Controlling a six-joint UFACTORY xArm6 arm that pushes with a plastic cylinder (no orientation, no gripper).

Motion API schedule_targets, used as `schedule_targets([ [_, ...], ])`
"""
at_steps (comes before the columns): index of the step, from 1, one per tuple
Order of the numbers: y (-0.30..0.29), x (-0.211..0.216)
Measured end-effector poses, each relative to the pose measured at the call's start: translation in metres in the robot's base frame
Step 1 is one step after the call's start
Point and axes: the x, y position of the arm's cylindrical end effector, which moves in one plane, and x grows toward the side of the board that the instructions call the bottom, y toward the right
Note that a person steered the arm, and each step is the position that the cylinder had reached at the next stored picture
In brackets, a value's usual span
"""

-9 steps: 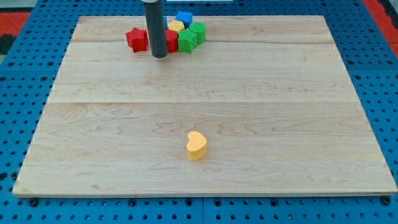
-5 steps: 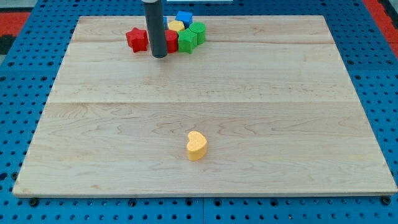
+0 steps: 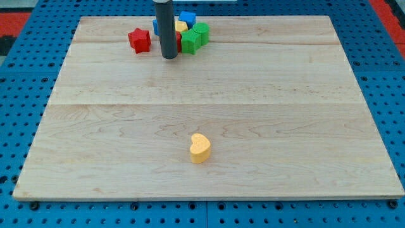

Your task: Nudge the green circle down a bit

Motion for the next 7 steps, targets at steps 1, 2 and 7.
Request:
schedule_targets([
  [1,0.002,0.005],
  [2,0.008,0.015],
  [7,0.002,0.059],
])
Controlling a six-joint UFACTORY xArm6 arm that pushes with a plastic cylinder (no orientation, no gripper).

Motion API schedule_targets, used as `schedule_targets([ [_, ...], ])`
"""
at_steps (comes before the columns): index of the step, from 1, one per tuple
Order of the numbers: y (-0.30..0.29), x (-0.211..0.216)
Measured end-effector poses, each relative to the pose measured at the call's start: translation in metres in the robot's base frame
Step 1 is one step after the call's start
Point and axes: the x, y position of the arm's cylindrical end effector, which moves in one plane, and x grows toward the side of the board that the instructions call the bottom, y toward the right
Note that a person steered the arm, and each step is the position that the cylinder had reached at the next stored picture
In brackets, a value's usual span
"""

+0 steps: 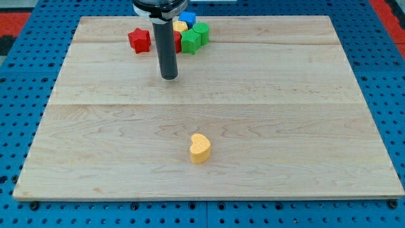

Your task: Nudge the green circle down a bit

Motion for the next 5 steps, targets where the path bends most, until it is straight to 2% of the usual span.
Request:
schedule_targets([
  [1,0.062,-0.002],
  [2,0.139,-0.055],
  [3,0.15,-0.127],
  [4,0.112,-0.181],
  [5,0.096,-0.181],
])
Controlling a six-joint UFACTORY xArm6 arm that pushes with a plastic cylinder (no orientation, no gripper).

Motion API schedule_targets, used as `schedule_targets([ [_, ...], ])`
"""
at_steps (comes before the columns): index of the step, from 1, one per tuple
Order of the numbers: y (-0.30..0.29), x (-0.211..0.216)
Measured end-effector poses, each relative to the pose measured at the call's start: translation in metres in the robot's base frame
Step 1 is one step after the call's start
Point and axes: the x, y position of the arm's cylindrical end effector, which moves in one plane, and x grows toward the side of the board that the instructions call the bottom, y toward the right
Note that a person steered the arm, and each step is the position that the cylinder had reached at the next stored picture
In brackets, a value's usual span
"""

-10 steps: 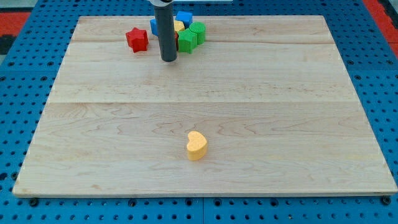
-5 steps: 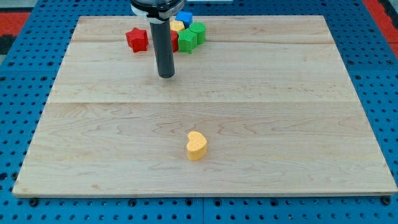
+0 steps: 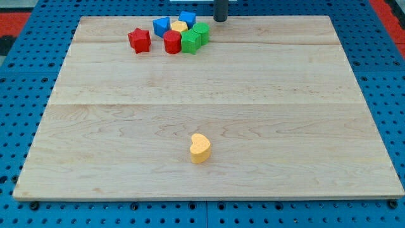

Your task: Nudge the green circle down a bit

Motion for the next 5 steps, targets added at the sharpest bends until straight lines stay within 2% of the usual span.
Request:
schedule_targets([
  [1,-0.012,0.009],
  [3,-0.041,0.056],
  [5,-0.037,0.059],
])
